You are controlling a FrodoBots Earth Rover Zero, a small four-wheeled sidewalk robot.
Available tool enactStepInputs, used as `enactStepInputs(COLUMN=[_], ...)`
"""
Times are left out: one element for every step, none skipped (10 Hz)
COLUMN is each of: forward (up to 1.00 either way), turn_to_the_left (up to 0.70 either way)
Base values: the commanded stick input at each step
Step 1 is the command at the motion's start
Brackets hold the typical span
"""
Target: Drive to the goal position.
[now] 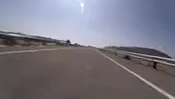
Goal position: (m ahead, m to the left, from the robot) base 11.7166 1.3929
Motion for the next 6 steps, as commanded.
enactStepInputs(forward=[1.00, 1.00, 1.00, 1.00, 1.00, 1.00], turn_to_the_left=[0.00, 0.00, 0.00, 0.00, 0.00, 0.00])
